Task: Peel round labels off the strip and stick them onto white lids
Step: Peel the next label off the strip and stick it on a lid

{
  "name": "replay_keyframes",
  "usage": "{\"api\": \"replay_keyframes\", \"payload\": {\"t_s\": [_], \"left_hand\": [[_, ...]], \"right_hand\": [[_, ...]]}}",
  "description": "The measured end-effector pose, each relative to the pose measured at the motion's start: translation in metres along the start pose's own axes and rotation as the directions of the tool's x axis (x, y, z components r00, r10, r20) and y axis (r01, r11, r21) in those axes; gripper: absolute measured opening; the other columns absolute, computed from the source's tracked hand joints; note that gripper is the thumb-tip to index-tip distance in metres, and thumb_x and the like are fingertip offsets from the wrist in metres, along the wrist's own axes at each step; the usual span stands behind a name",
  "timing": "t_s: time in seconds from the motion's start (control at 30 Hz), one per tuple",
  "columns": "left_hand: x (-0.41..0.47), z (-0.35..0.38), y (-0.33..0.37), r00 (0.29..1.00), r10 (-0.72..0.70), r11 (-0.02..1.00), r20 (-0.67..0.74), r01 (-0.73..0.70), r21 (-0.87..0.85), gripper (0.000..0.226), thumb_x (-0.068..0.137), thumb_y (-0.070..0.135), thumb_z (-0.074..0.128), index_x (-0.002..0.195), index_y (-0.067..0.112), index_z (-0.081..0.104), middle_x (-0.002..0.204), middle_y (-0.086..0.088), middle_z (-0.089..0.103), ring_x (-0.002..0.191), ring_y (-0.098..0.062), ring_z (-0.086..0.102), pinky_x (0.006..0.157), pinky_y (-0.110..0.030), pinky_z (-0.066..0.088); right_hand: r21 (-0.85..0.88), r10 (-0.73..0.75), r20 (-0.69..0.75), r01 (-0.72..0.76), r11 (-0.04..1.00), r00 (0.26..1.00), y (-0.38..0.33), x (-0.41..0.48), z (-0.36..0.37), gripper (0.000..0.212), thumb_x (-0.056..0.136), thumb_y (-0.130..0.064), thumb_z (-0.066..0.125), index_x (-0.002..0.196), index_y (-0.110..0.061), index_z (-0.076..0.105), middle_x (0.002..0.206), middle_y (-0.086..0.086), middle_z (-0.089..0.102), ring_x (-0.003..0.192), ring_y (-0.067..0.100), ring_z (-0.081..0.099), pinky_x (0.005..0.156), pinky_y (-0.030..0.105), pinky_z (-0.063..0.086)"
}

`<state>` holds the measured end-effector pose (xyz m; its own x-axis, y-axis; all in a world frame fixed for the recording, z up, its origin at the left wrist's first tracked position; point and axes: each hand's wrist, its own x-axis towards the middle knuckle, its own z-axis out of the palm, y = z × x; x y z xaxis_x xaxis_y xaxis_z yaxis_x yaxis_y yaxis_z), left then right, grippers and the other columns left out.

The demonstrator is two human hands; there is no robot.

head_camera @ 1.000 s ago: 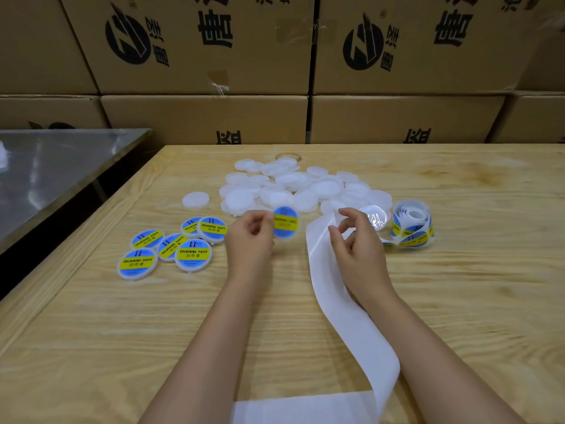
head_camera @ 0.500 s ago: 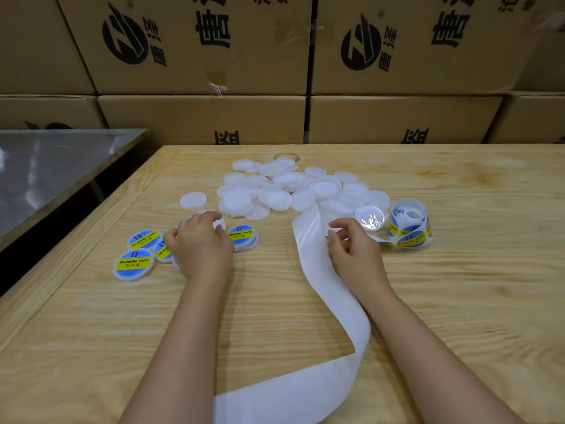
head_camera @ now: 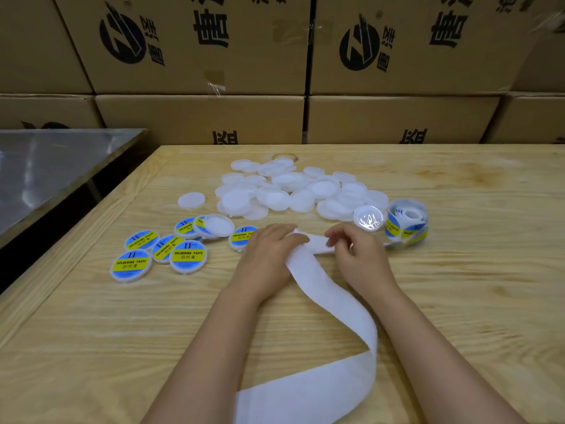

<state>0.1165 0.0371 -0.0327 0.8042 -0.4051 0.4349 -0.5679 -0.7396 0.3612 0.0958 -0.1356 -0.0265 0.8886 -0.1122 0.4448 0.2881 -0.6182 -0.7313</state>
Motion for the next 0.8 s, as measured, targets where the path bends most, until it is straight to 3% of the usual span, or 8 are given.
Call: {"api": "replay_keyframes", "payload": {"t_s": [0.07,0.13,0.27,0.4,0.47,0.57,0.67,0.8], "left_hand": [[0.000,0.000,-0.001,0.999,-0.049,0.997,-0.004,0.049,-0.059,0.042,0.076,0.001,0.059,0.117,0.012,0.063,0.125,-0.005,0.060,0.117,-0.025,0.051,0.097,-0.032,0.035],[0.000,-0.001,0.000,0.992,-0.127,0.984,-0.005,0.126,-0.124,0.040,0.075,-0.001,0.053,0.111,0.011,0.063,0.110,-0.004,0.066,0.105,-0.026,0.055,0.090,-0.037,0.041],[0.001,0.000,0.003,0.954,-0.298,0.915,0.019,0.292,-0.278,0.035,0.077,0.003,0.047,0.105,0.018,0.061,0.097,0.001,0.067,0.095,-0.022,0.056,0.080,-0.037,0.046],[0.002,-0.002,0.010,0.920,-0.353,0.773,0.171,0.390,-0.500,0.027,0.078,0.009,0.055,0.098,0.026,0.060,0.098,0.007,0.066,0.096,-0.014,0.060,0.085,-0.035,0.051],[0.004,-0.009,0.010,0.917,-0.230,0.822,0.327,0.363,-0.440,0.038,0.076,0.009,0.061,0.109,0.026,0.061,0.115,0.006,0.062,0.108,-0.012,0.057,0.096,-0.036,0.047],[0.012,-0.028,0.010,0.740,-0.065,0.891,0.670,0.346,-0.295,0.067,0.078,-0.002,0.057,0.136,0.030,0.045,0.137,0.015,0.046,0.124,-0.004,0.046,0.103,-0.028,0.042],[0.024,-0.051,0.017,0.541,-0.033,0.921,0.841,0.343,-0.184,0.083,0.079,-0.017,0.039,0.144,0.034,0.029,0.141,0.019,0.043,0.128,0.000,0.041,0.109,-0.028,0.035],[0.034,-0.063,0.041,0.532,-0.108,0.920,0.840,0.373,-0.118,0.069,0.086,-0.008,0.032,0.139,0.035,0.040,0.117,0.017,0.063,0.116,-0.008,0.053,0.094,-0.026,0.049]], "right_hand": [[-0.252,-0.182,-0.220,0.125,0.960,0.958,0.002,0.004,-0.012,0.032,0.072,0.009,0.042,0.086,-0.002,0.068,0.082,0.012,0.068,0.080,0.033,0.058,0.074,0.034,0.040],[-0.395,-0.280,-0.371,0.123,0.910,0.885,0.007,0.006,-0.026,0.038,0.061,0.010,0.042,0.086,0.000,0.069,0.085,0.015,0.066,0.080,0.038,0.057,0.074,0.036,0.034],[-0.402,-0.058,-0.539,-0.196,0.895,0.840,0.021,0.006,-0.043,0.055,0.063,0.011,0.044,0.108,-0.010,0.067,0.121,0.015,0.055,0.108,0.043,0.044,0.085,0.042,0.032],[-0.407,0.129,-0.408,-0.307,0.860,0.904,0.044,0.010,-0.053,0.058,0.071,0.013,0.048,0.121,-0.011,0.060,0.136,0.007,0.050,0.121,0.037,0.038,0.096,0.041,0.031],[-0.410,0.115,-0.336,-0.255,0.876,0.935,0.050,0.012,-0.054,0.055,0.072,0.016,0.046,0.121,-0.004,0.059,0.131,0.012,0.054,0.117,0.038,0.046,0.094,0.037,0.031],[-0.408,0.105,-0.327,-0.241,0.881,0.939,0.051,0.013,-0.053,0.054,0.073,0.017,0.044,0.122,-0.001,0.058,0.129,0.016,0.054,0.111,0.041,0.049,0.091,0.032,0.029],[-0.379,0.103,-0.337,-0.235,0.895,0.936,0.051,0.012,-0.053,0.058,0.071,0.019,0.043,0.123,-0.001,0.057,0.128,0.017,0.053,0.105,0.043,0.049,0.083,0.025,0.026],[-0.357,0.090,-0.346,-0.220,0.908,0.934,0.052,0.014,-0.051,0.049,0.079,0.015,0.044,0.123,-0.001,0.057,0.129,0.017,0.053,0.114,0.040,0.047,0.090,0.028,0.029]]}}
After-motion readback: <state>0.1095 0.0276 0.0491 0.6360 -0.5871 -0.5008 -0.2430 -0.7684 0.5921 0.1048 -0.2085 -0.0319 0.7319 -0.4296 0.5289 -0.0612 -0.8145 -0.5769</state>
